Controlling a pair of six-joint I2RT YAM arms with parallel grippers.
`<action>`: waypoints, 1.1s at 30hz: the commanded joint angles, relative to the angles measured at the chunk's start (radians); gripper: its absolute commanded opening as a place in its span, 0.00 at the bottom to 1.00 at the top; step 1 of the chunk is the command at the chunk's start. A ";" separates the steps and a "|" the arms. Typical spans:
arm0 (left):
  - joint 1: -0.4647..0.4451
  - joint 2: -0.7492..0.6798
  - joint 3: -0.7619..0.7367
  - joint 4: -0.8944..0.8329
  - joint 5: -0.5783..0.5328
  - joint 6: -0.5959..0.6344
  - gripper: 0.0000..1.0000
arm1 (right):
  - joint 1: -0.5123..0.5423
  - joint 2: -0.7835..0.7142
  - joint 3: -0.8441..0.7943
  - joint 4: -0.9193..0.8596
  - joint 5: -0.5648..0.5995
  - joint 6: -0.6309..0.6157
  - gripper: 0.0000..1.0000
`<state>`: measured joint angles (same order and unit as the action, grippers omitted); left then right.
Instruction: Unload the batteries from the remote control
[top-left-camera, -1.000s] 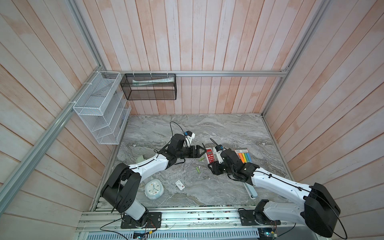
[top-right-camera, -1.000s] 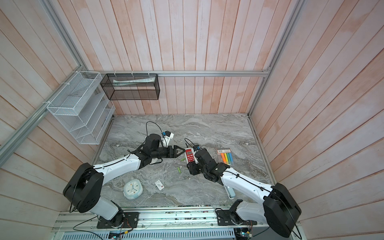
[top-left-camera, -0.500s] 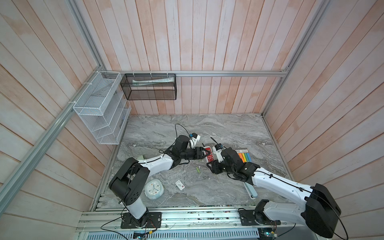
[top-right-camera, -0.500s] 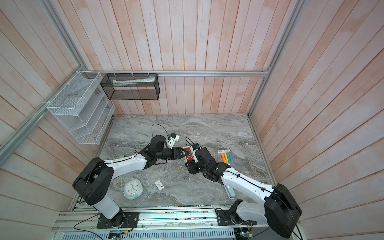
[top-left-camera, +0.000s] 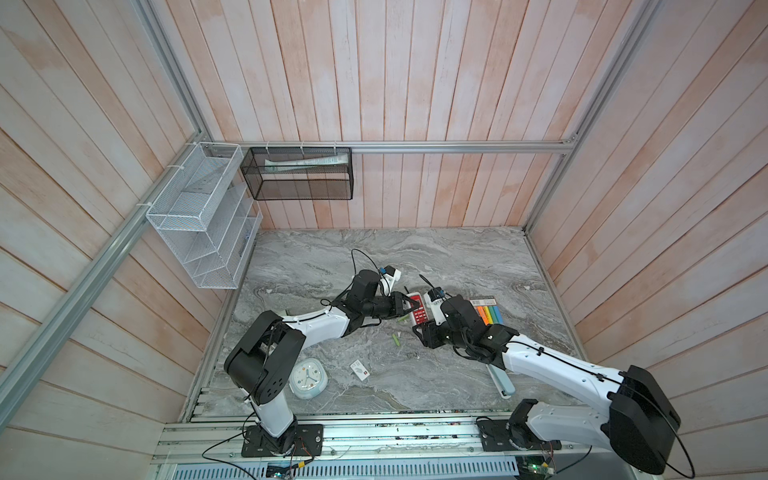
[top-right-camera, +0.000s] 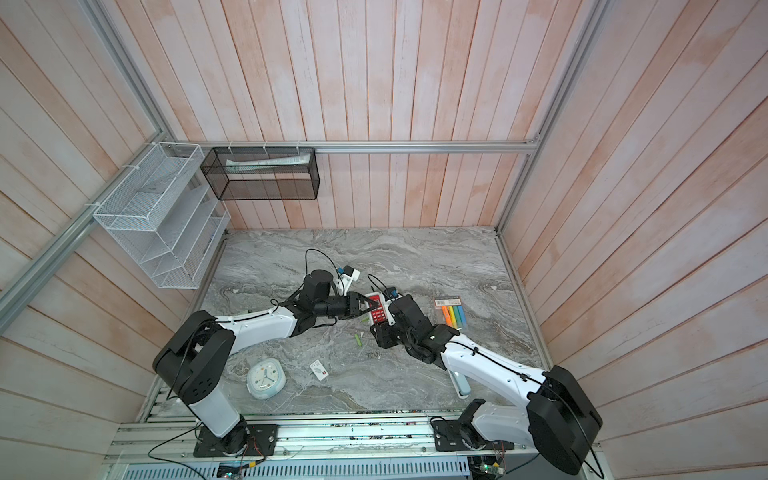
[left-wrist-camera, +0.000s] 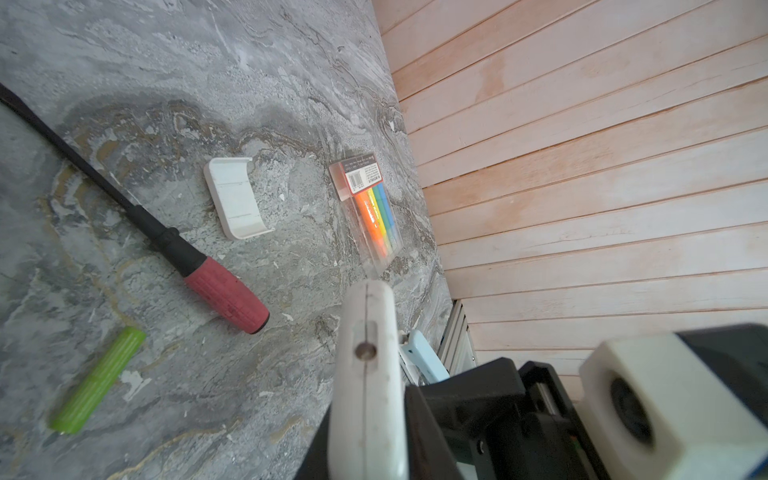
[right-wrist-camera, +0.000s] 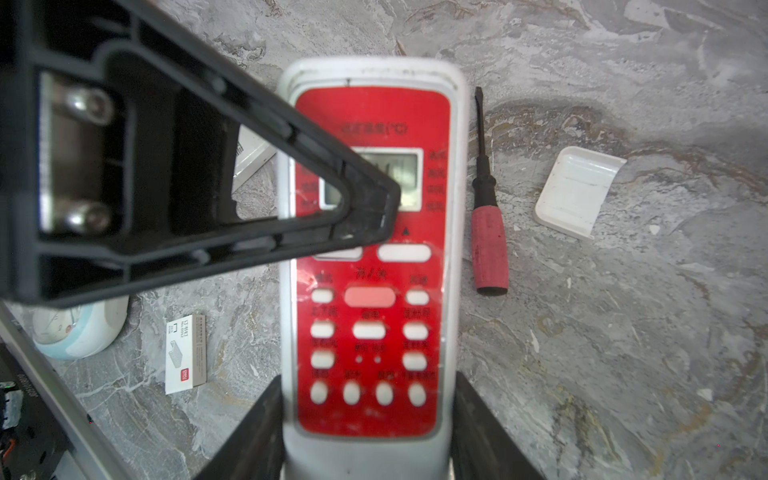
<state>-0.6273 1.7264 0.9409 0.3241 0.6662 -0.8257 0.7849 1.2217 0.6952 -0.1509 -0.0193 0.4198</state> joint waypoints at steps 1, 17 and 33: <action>-0.002 0.010 0.027 0.020 0.010 0.007 0.18 | 0.010 0.007 0.043 0.022 0.002 -0.016 0.46; -0.002 -0.042 0.019 -0.036 -0.124 -0.021 0.00 | 0.011 -0.044 0.055 0.018 0.032 -0.074 0.85; -0.005 -0.137 -0.009 -0.137 -0.437 -0.250 0.00 | 0.217 -0.021 0.021 0.156 0.488 -0.287 0.78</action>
<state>-0.6289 1.6276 0.9424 0.1860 0.3035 -0.9985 0.9329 1.1759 0.7242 -0.0731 0.2707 0.2268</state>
